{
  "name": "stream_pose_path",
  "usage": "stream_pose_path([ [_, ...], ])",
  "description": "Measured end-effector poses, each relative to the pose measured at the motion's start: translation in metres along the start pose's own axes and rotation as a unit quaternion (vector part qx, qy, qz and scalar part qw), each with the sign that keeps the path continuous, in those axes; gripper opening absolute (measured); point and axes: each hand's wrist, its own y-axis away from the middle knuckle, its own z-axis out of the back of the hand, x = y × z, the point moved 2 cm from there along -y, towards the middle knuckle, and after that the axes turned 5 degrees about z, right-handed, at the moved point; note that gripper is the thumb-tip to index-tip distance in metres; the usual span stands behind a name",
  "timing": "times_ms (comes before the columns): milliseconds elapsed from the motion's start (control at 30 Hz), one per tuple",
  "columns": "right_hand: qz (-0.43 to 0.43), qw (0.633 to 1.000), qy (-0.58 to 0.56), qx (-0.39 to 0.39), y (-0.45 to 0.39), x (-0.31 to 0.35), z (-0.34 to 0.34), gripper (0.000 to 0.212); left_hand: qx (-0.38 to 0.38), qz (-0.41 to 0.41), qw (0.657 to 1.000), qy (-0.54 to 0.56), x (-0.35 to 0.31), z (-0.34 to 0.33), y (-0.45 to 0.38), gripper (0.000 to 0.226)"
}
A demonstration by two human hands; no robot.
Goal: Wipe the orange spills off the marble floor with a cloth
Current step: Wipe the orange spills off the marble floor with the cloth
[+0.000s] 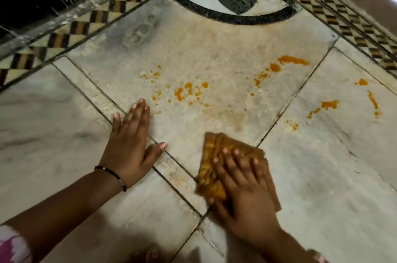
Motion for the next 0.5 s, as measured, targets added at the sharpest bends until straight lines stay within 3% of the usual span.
stream_pose_path([
  [133, 0.109, 0.994, -0.014, 0.007, -0.033, 0.044, -0.011, 0.074, -0.013, -0.023, 1.0, 0.011, -0.006, -0.002, -0.008, 0.088],
  [233, 0.141, 0.99, 0.01, 0.0, -0.091, 0.024, -0.004, 0.066, -0.023, -0.025, 0.999, -0.011, 0.001, -0.002, -0.013, 0.086],
  [367, 0.044, 0.999, 0.004, -0.026, -0.117, -0.043, 0.013, 0.062, -0.033, 0.022, 0.999, -0.018, 0.027, 0.003, -0.017, 0.093],
  [500, -0.05, 0.998, -0.004, -0.037, -0.059, -0.065, 0.014, 0.062, -0.043, 0.043, 0.998, -0.003, 0.044, 0.005, -0.016, 0.092],
])
